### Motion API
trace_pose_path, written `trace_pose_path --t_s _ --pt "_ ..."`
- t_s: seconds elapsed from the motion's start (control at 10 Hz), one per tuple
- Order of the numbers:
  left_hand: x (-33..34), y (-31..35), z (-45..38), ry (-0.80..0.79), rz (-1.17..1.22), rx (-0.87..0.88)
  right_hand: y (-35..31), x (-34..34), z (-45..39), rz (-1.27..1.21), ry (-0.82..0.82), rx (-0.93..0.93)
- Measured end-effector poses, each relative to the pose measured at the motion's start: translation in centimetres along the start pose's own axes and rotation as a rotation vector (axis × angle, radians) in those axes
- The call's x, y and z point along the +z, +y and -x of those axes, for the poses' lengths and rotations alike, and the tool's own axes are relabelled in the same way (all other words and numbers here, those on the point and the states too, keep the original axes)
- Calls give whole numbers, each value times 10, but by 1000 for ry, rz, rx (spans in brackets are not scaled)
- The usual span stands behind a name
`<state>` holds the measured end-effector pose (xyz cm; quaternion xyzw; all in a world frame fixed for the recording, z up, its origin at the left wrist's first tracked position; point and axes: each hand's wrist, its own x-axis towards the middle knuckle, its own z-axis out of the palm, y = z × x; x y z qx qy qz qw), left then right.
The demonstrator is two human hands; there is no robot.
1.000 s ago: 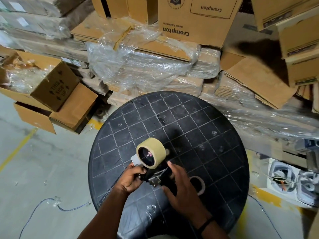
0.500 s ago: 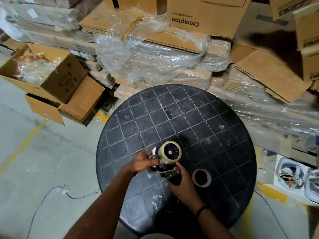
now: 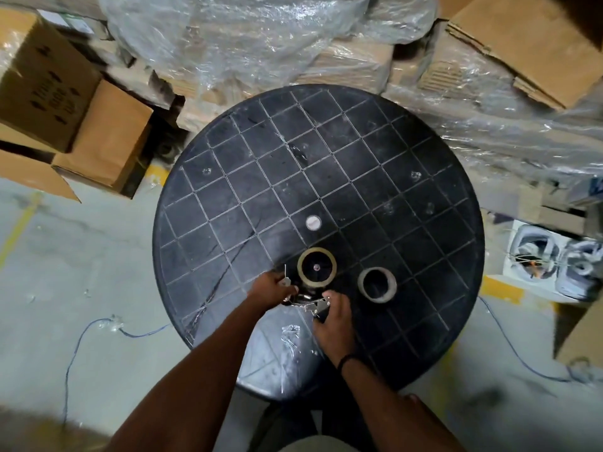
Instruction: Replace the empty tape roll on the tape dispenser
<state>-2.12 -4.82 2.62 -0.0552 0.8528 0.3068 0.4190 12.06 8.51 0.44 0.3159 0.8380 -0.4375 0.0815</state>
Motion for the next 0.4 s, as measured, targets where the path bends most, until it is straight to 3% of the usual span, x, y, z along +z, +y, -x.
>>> trace_pose_path --t_s 0.3,0.4 --pt "-8 -11 30 1 179 39 -20 -20 -16 93 -280 31" --pt "-4 -2 56 37 35 175 -38 -31 -12 214 -235 -84"
